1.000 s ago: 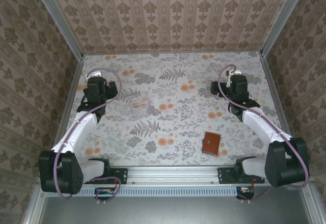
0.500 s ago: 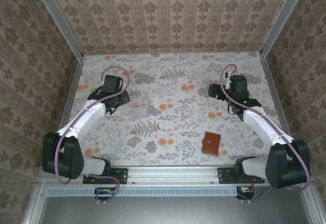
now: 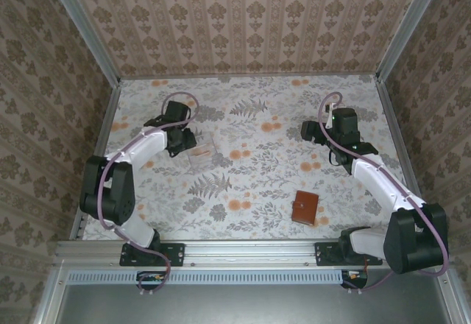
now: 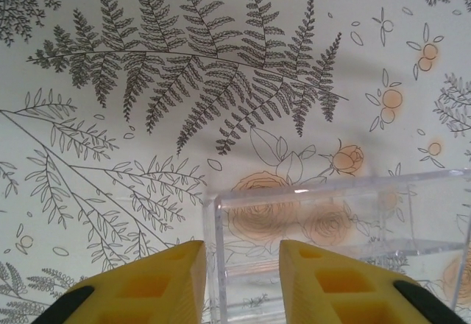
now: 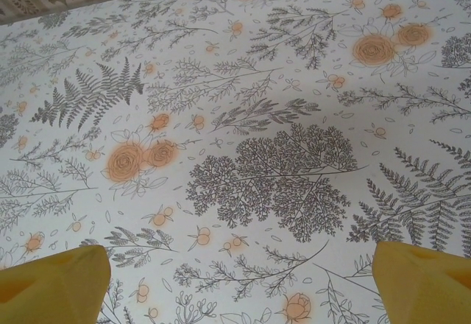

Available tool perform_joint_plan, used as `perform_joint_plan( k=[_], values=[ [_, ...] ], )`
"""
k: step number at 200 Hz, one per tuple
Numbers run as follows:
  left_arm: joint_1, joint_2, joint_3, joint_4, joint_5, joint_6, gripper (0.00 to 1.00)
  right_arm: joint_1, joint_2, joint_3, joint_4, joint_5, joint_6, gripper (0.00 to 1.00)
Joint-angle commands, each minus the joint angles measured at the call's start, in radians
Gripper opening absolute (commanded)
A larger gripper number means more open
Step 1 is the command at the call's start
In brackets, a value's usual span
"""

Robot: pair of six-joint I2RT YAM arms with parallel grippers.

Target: Take the credit cards out of the card holder

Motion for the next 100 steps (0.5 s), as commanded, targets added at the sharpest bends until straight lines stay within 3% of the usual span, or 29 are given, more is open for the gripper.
perform_joint_plan(
  k=[1,100],
  values=[
    [-0.003,0.03,0.04,-0.036,-0.003,-0.002,0.31,0.007,-0.019,0.032,-0.023,-0.01,0.008,0.93],
    [-0.011,0.108,0.131,-0.09,-0.011,0.066,0.13,0.007,-0.014,0.039,-0.033,-0.002,-0.004,0.93]
  ],
)
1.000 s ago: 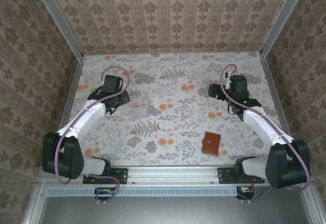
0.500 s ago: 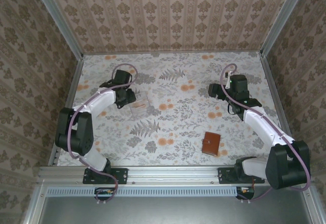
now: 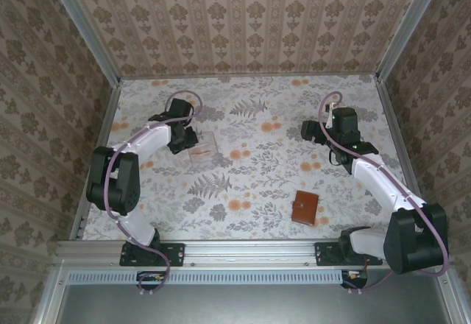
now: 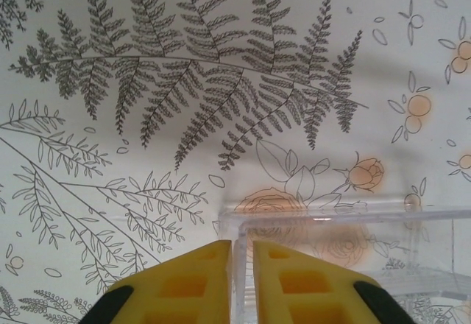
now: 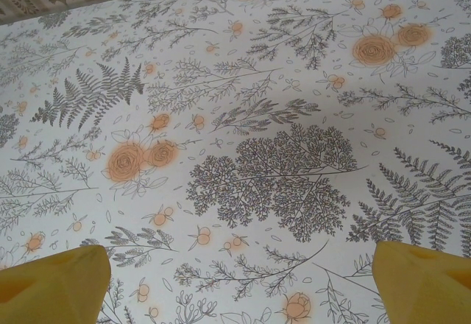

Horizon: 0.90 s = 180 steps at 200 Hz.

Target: Take the credit cards out of the card holder

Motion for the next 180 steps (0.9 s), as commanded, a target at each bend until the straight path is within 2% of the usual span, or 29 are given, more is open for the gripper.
perform_joint_plan(
  k=[1,86,88,146,180],
  values=[
    [-0.011,0.025,0.061,-0.053,0.0,0.051,0.13,0.007,-0.014,0.034,-0.027,-0.001,-0.003,0.93],
    [-0.116,0.199,0.346,-0.18,-0.011,0.125,0.05,0.009,-0.023,0.042,-0.034,0.006,-0.007,0.93],
    [-0.138,0.204,0.355,-0.183,-0.01,0.126,0.05,0.009,-0.024,0.042,-0.035,0.007,-0.007,0.93],
    [-0.245,0.419,0.666,-0.289,-0.003,0.083,0.04,0.008,-0.028,0.036,-0.035,0.014,-0.009,0.93],
    [-0.269,0.523,0.796,-0.339,0.003,0.058,0.05,0.008,-0.024,0.035,-0.031,0.013,-0.003,0.93]
  ],
)
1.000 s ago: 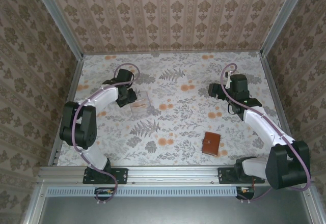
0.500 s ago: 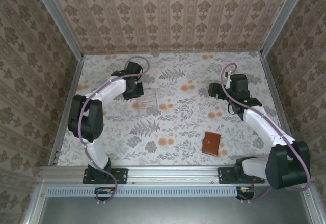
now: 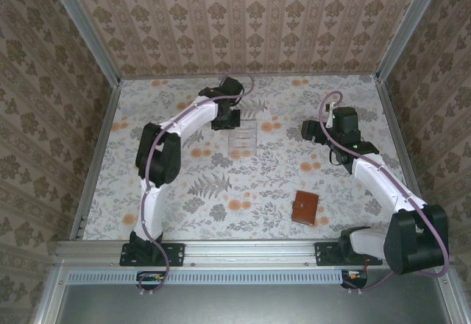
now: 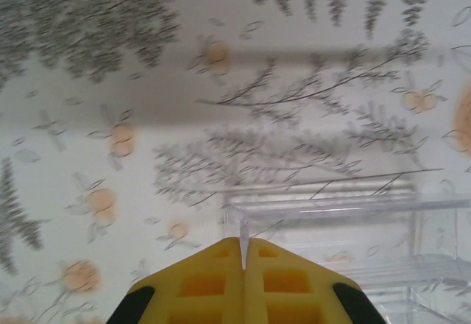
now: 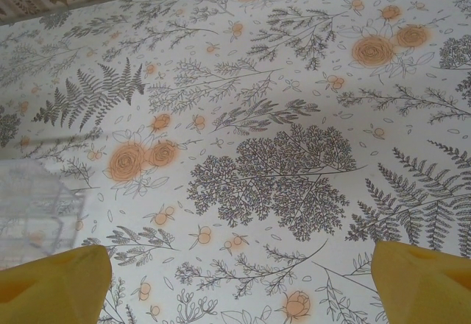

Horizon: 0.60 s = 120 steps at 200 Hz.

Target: Take the credit cards out of the card holder

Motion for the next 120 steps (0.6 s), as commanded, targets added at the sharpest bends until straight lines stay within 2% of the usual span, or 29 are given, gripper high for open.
perform_joint_plan(
  k=[1,40,66,120],
  values=[
    [-0.008,0.043,0.08,-0.083,0.013,-0.032,0.05,0.007,-0.018,0.026,-0.016,0.011,-0.003,0.93],
    [-0.017,0.069,0.129,-0.114,0.008,-0.041,0.08,0.007,-0.012,0.027,-0.016,0.003,0.003,0.92],
    [-0.018,0.05,0.129,-0.13,-0.006,-0.038,0.14,0.007,-0.015,0.035,-0.029,0.001,0.007,0.92],
    [-0.017,0.002,0.118,-0.141,-0.012,-0.025,0.18,0.008,-0.017,0.055,-0.105,-0.02,0.061,0.92]
  ],
)
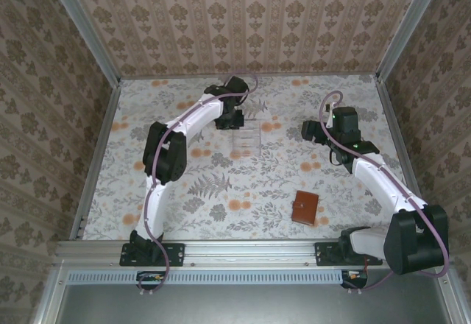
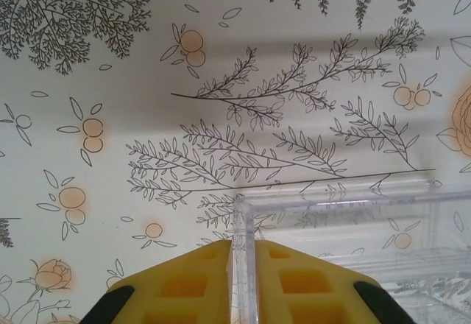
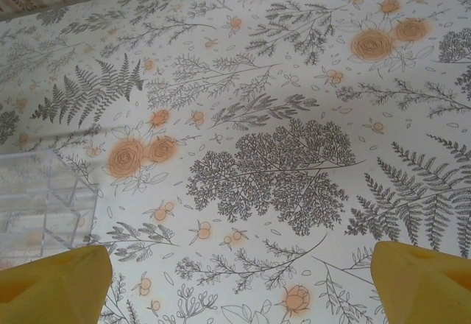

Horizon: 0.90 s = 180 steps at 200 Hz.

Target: Take the credit cards out of the card holder

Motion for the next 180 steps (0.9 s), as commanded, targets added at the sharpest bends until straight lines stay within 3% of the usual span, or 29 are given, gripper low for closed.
perform_joint_plan(
  k=[1,42,77,133,180],
  values=[
    [-0.004,-0.058,0.018,-0.043,-0.013,0.003,0.18,0.009,-0.017,0.045,-0.079,-0.02,0.052,0.92],
    [-0.004,-0.15,-0.047,-0.015,-0.002,0.025,0.21,0.02,-0.003,0.098,-0.288,-0.065,0.131,0.9],
    [0.008,-0.289,-0.23,0.09,0.034,0.053,0.27,0.073,-0.018,0.102,-0.43,-0.126,0.205,0.9],
    [0.057,-0.526,-0.595,0.289,0.083,0.054,0.32,0.248,-0.037,0.052,-0.637,-0.007,0.339,0.97],
    [0.105,-0.634,-0.786,0.392,0.127,0.043,0.33,0.344,-0.04,-0.082,-0.675,0.005,0.457,1.0]
  ],
)
